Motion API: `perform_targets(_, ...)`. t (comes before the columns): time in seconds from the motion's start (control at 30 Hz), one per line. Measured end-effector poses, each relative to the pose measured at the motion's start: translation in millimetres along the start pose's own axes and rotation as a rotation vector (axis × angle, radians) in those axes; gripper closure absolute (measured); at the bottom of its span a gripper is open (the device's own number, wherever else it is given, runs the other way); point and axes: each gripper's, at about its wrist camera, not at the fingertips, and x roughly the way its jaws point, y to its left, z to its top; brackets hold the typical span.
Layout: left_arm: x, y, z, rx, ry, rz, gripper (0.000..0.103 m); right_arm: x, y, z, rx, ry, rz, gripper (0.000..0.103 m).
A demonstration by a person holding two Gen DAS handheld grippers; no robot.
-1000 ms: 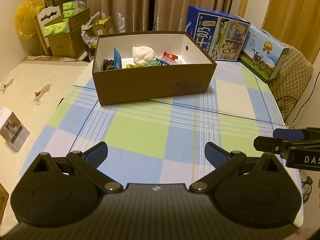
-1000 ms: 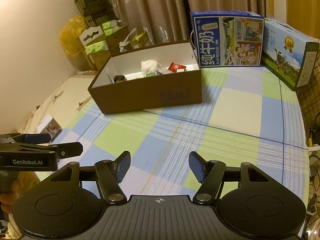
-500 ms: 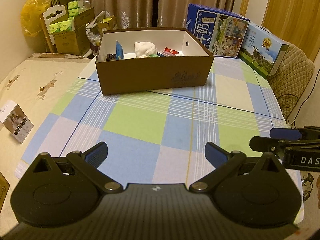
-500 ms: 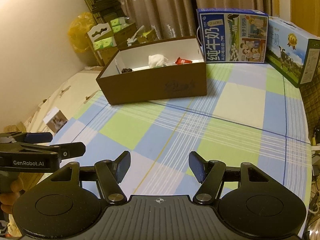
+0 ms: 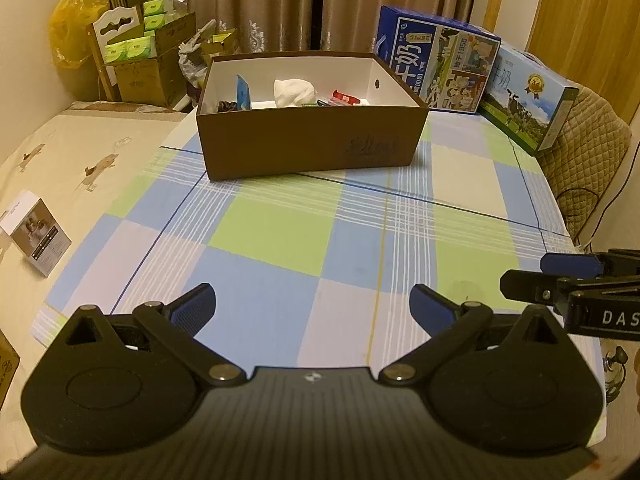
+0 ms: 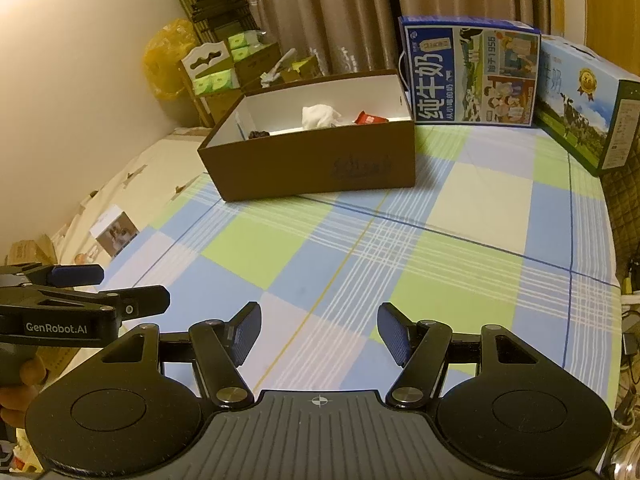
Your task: Organize objects
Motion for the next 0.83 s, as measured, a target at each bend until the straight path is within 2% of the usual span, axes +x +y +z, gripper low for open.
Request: perform_targets(0.83,0.1,-6.4,-1.6,0.014,0.0,-0.003,0.001,2.0,-7.8,1.5,-0.01,0.004,0.019,0.041)
